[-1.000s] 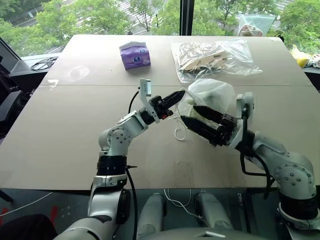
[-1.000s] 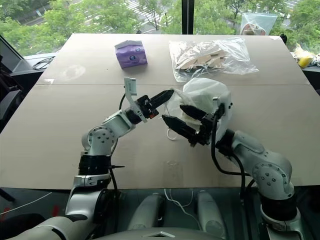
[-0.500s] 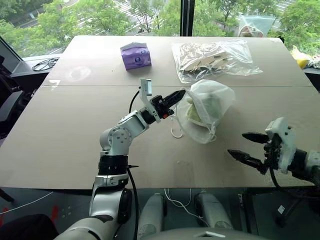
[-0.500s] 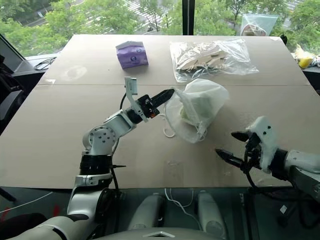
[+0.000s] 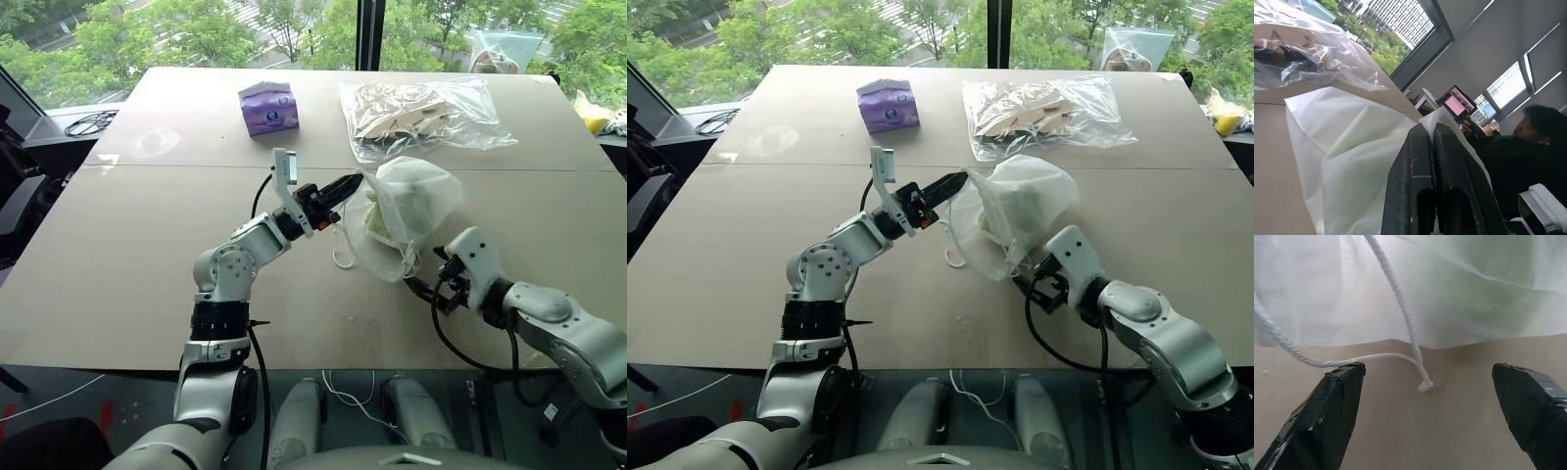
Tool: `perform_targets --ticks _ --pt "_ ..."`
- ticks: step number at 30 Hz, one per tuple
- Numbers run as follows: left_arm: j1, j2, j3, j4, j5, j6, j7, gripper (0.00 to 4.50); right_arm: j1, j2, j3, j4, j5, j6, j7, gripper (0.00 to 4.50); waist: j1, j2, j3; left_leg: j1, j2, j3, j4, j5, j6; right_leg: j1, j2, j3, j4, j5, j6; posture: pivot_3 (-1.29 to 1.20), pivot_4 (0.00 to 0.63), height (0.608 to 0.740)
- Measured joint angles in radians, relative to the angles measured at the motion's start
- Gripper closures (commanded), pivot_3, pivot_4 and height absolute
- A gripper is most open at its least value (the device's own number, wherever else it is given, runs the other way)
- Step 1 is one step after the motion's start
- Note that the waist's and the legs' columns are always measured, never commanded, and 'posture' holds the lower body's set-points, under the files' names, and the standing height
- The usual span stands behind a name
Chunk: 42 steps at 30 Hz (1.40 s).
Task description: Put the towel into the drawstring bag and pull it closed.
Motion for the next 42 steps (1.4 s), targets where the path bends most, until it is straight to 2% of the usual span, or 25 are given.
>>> perform_targets --ticks 2,4,9,10,17,28,37,38,41,42 --pt "0.000 0.000 0.000 0.000 0.000 0.000 -0.002 4.50 -0.011 0.049 -0.002 0.009 0.000 -0.001 -0.003 0.76 -0.001 0.000 0.000 0.000 0.000 0.000 0.000 0.000 0.000 0.000 0.000 0.000 0.000 0.000 0.001 0.00 0.150 0.740" --pt "0.000 0.000 -0.001 0.001 0.000 0.000 -0.003 4.50 -0.012 0.072 0.004 0.001 0.002 0.000 0.013 1.64 -0.002 0.000 0.000 0.001 0.000 0.000 0.000 0.000 0.000 0.000 0.000 0.000 0.000 -0.001 0.001 0.00 0.150 0.740" --pt "0.000 0.001 0.000 0.002 0.000 0.000 -0.003 4.50 0.011 0.084 0.033 -0.025 -0.008 0.003 0.038 4.16 -0.003 0.000 0.000 0.001 0.000 0.000 0.000 0.000 0.000 0.000 0.000 0.000 0.001 -0.001 0.002 0.00 0.150 0.740" --pt "0.000 0.001 0.000 0.002 0.001 0.000 -0.003 4.50 0.011 0.102 0.032 -0.025 -0.011 0.003 0.035 4.42 -0.004 0.000 0.000 0.001 0.000 0.000 0.000 0.000 0.000 0.000 0.000 0.000 0.001 -0.001 0.002 0.00 0.150 0.740" --pt "0.000 -0.001 -0.001 0.003 0.002 0.000 -0.003 4.50 0.019 0.141 -0.045 -0.021 -0.035 0.008 -0.007 4.42 -0.003 0.000 0.000 0.001 0.000 0.000 0.000 0.000 0.000 0.000 0.000 0.000 0.001 0.000 0.001 0.00 0.150 0.740" --pt "-0.008 -0.008 -0.015 0.031 0.023 0.000 -0.021 4.50 0.057 0.076 -0.377 0.023 -0.050 0.008 -0.029 4.42 -0.005 0.000 0.000 0.001 0.000 0.000 0.000 0.000 0.000 0.000 0.000 0.000 0.002 0.000 0.000 0.00 0.150 0.740" --pt "-0.018 -0.001 -0.012 0.053 0.015 0.041 -0.047 4.50 0.033 0.093 -0.411 0.039 -0.088 -0.013 -0.064 4.42 -0.007 0.000 0.000 0.001 0.000 0.000 0.000 0.000 0.000 0.000 0.000 0.000 0.002 0.000 0.000 0.00 0.150 0.740" --pt "-0.018 0.004 -0.011 0.053 0.001 0.059 -0.062 4.06 0.031 0.097 -0.409 0.039 -0.094 -0.013 -0.070 4.50 -0.007 0.000 0.000 0.001 0.000 0.000 0.000 0.000 0.000 0.000 0.000 0.000 0.002 0.000 0.000 0.00 0.150 0.740" --pt "-0.018 0.029 -0.016 0.030 -0.021 0.090 -0.106 3.36 0.031 0.107 -0.400 0.039 -0.106 -0.012 -0.078 4.50 -0.007 0.000 0.000 0.001 0.000 0.000 0.000 0.000 0.000 0.000 0.000 0.000 0.002 0.000 0.000 0.00 0.150 0.740" --pt "-0.018 0.051 -0.026 0.014 -0.016 0.084 -0.128 2.83 0.030 0.109 -0.399 0.039 -0.111 -0.012 -0.079 4.50 -0.007 0.000 0.000 0.001 0.000 0.000 0.000 0.000 0.000 0.000 0.000 0.000 0.002 0.000 0.000 0.00 0.150 0.740"
